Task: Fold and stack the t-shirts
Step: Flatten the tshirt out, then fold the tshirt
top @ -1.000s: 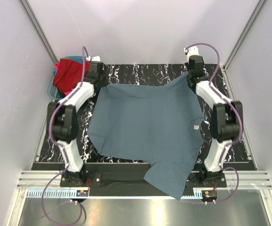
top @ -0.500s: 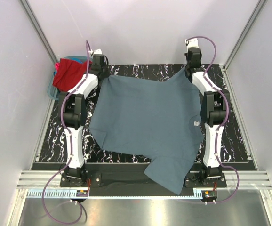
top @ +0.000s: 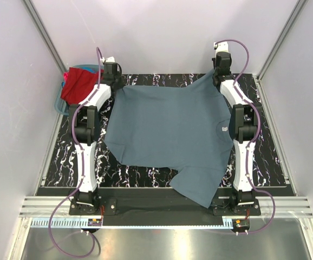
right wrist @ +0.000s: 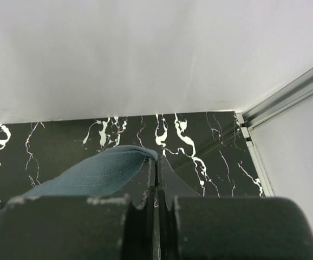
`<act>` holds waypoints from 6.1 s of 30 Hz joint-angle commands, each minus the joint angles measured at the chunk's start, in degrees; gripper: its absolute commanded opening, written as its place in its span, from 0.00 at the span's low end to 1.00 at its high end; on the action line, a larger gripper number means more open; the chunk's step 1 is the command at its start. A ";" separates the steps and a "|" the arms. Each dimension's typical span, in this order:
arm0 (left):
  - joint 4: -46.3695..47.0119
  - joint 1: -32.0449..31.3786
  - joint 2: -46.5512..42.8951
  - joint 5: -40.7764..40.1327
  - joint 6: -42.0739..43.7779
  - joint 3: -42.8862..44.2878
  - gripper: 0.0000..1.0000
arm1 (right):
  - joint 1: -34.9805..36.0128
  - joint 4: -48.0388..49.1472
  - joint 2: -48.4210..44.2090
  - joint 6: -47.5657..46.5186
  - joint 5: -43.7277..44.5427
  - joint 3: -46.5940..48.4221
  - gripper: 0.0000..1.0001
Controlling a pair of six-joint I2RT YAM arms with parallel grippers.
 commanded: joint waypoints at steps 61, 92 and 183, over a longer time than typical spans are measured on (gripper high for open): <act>6.46 3.45 -6.43 13.95 10.99 -6.87 0.00 | -0.60 -1.93 -17.97 2.91 -3.82 -17.09 0.00; 6.55 2.04 -7.92 11.14 8.97 -7.39 0.00 | -0.60 -6.15 -15.68 7.39 -7.69 -14.28 0.00; 9.28 2.92 -26.91 5.78 18.29 -34.90 0.00 | -0.60 -17.22 -59.54 16.71 -8.57 -61.04 0.00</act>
